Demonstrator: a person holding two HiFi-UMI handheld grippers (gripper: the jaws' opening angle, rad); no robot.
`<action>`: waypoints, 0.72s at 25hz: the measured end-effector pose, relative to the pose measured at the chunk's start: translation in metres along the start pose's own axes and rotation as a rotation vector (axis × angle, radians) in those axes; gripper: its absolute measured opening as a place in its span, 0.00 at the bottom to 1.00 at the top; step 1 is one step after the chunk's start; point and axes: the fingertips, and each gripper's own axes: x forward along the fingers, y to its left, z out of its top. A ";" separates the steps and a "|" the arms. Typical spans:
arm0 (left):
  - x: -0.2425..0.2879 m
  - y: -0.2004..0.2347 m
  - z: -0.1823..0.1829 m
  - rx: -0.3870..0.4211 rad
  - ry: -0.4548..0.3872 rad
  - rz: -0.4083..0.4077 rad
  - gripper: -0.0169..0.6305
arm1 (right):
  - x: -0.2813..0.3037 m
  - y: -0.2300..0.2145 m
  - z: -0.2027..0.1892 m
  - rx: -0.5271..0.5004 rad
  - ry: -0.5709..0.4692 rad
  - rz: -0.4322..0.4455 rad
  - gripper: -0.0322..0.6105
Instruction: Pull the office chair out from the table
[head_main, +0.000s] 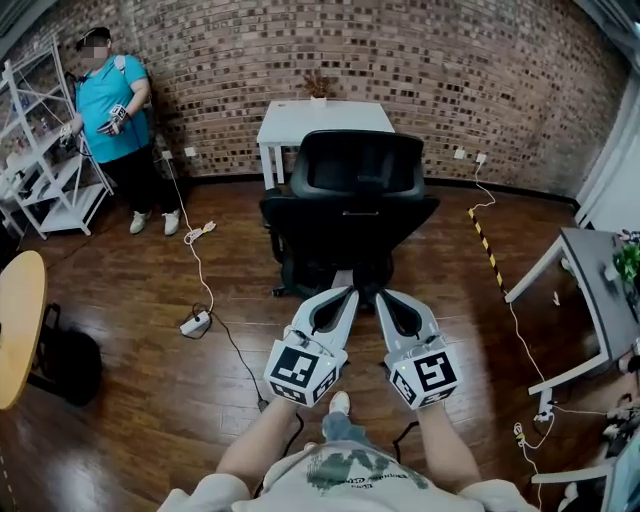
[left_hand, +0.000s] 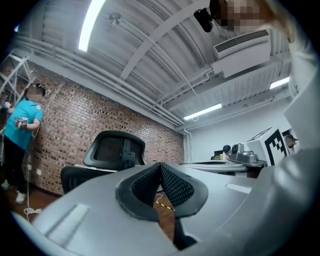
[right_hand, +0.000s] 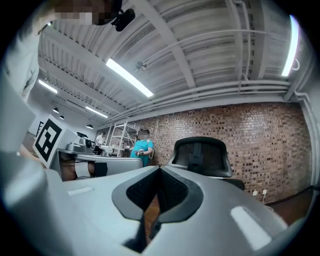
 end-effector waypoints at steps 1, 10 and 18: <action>-0.002 -0.003 -0.002 -0.002 0.005 0.002 0.05 | -0.002 0.002 -0.002 0.004 0.004 0.002 0.05; -0.017 -0.005 -0.010 -0.026 0.045 0.030 0.05 | -0.007 0.022 -0.008 0.014 0.016 0.035 0.05; -0.022 -0.005 -0.013 -0.023 0.066 0.037 0.05 | -0.006 0.031 -0.009 0.012 0.020 0.056 0.05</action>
